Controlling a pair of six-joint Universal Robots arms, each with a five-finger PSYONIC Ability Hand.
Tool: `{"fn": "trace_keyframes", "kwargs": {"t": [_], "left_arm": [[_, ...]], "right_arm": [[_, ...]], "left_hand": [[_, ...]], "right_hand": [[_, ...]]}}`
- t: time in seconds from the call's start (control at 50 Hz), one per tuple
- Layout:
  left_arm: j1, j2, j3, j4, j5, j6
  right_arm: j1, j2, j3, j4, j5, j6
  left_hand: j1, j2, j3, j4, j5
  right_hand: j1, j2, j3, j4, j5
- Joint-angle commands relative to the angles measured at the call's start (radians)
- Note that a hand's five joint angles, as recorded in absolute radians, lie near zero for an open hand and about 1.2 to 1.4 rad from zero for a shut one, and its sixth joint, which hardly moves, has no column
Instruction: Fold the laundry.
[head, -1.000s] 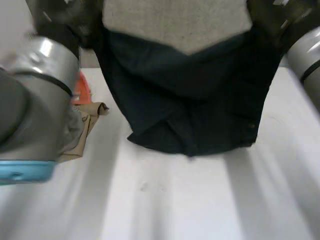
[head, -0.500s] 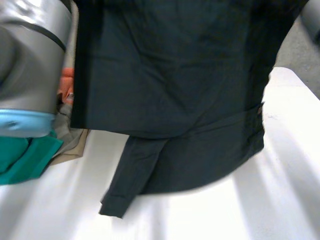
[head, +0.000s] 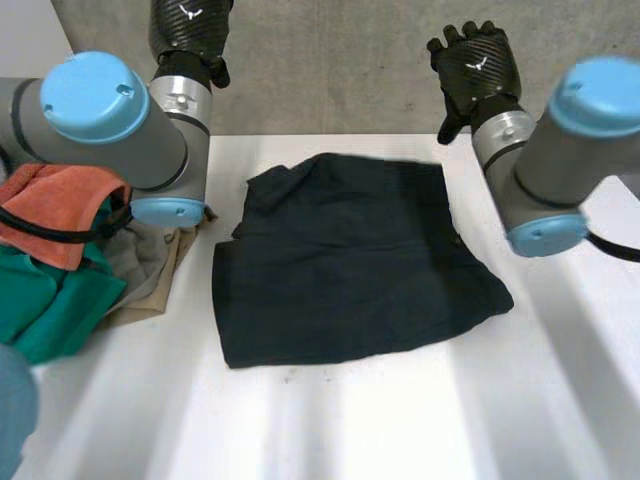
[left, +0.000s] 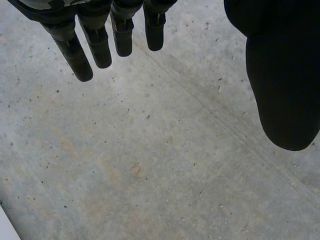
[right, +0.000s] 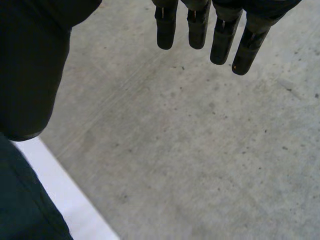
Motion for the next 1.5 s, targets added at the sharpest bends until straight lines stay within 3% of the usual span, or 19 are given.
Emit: {"fn": "trace_keyframes", "kwargs": {"t": [0.02, 0.08, 0.2, 0.32, 0.4, 0.48, 0.62, 0.94, 1.08, 1.16, 1.26, 1.32, 1.4, 1.46, 1.5], "left_arm": [[-0.066, 0.274, -0.411, -0.012, -0.012, -0.003], [-0.100, 0.360, -0.541, -0.035, -0.022, -0.003], [-0.189, 0.520, -0.832, -0.191, -0.050, -0.017], [-0.264, 0.564, -1.026, -0.339, -0.050, -0.142], [-0.267, 0.548, -1.075, -0.433, -0.039, -0.301], [-0.262, 0.473, -1.078, -0.469, -0.035, -0.377], [-0.224, 0.393, -1.046, -0.420, -0.044, -0.376], [-0.200, 0.267, -0.960, -0.242, -0.162, -0.202], [-0.184, 0.210, -0.912, -0.190, -0.163, -0.133], [-0.178, 0.207, -0.899, -0.172, -0.162, -0.119], [-0.166, 0.207, -0.892, -0.156, -0.160, -0.118], [-0.161, 0.199, -0.888, -0.155, -0.157, -0.116], [-0.152, 0.161, -0.869, -0.155, -0.156, -0.098], [-0.140, 0.147, -0.856, -0.152, -0.153, -0.075], [-0.132, 0.149, -0.853, -0.147, -0.153, -0.067]], "right_arm": [[-0.063, -0.264, 0.208, 0.308, -0.113, -0.030], [-0.105, -0.324, 0.277, 0.395, -0.163, -0.036], [-0.206, -0.403, 0.471, 0.583, -0.271, -0.154], [-0.307, -0.407, 0.689, 0.579, -0.347, -0.375], [-0.341, -0.390, 0.802, 0.475, -0.423, -0.445], [-0.370, -0.332, 0.847, 0.328, -0.476, -0.433], [-0.359, -0.252, 0.845, 0.177, -0.481, -0.410], [-0.326, -0.159, 0.732, 0.113, -0.463, -0.278], [-0.278, -0.108, 0.673, 0.113, -0.411, -0.277], [-0.257, -0.087, 0.650, 0.113, -0.391, -0.277], [-0.247, -0.079, 0.634, 0.113, -0.386, -0.275], [-0.244, -0.080, 0.621, 0.113, -0.374, -0.264], [-0.246, -0.090, 0.609, 0.123, -0.366, -0.222], [-0.250, -0.097, 0.607, 0.139, -0.366, -0.208], [-0.254, -0.105, 0.610, 0.175, -0.364, -0.217]], "left_hand": [[0.008, -0.006, -0.012, -0.003, -0.023], [0.047, 0.032, 0.026, 0.035, 0.015], [0.331, 0.317, 0.310, 0.319, 0.300], [0.692, 0.678, 0.671, 0.680, 0.661], [0.705, 0.690, 0.684, 0.693, 0.673], [0.468, 0.453, 0.447, 0.456, 0.436], [0.255, 0.241, 0.234, 0.243, 0.224], [0.290, 0.276, 0.270, 0.279, 0.259], [0.463, 0.449, 0.443, 0.451, 0.432], [0.487, 0.473, 0.466, 0.475, 0.456], [0.493, 0.478, 0.472, 0.481, 0.462], [0.519, 0.505, 0.499, 0.508, 0.488], [0.722, 0.707, 0.701, 0.710, 0.690], [1.120, 1.106, 1.099, 1.108, 1.089], [1.206, 1.191, 1.185, 1.194, 1.175]], "right_hand": [[-0.025, -0.042, -0.034, -0.057, -0.062], [-0.025, -0.042, -0.034, -0.057, -0.062], [-0.025, -0.042, -0.034, -0.057, -0.062], [0.349, 0.331, 0.340, 0.317, 0.311], [0.420, 0.403, 0.411, 0.388, 0.383], [0.405, 0.388, 0.396, 0.373, 0.368], [0.305, 0.288, 0.296, 0.273, 0.268], [0.361, 0.344, 0.352, 0.329, 0.324], [0.408, 0.391, 0.399, 0.376, 0.371], [0.566, 0.549, 0.557, 0.534, 0.529], [1.196, 1.178, 1.186, 1.163, 1.158], [1.197, 1.180, 1.188, 1.165, 1.159], [1.197, 1.180, 1.188, 1.165, 1.159], [1.197, 1.180, 1.188, 1.165, 1.159], [1.197, 1.180, 1.188, 1.165, 1.159]]}}
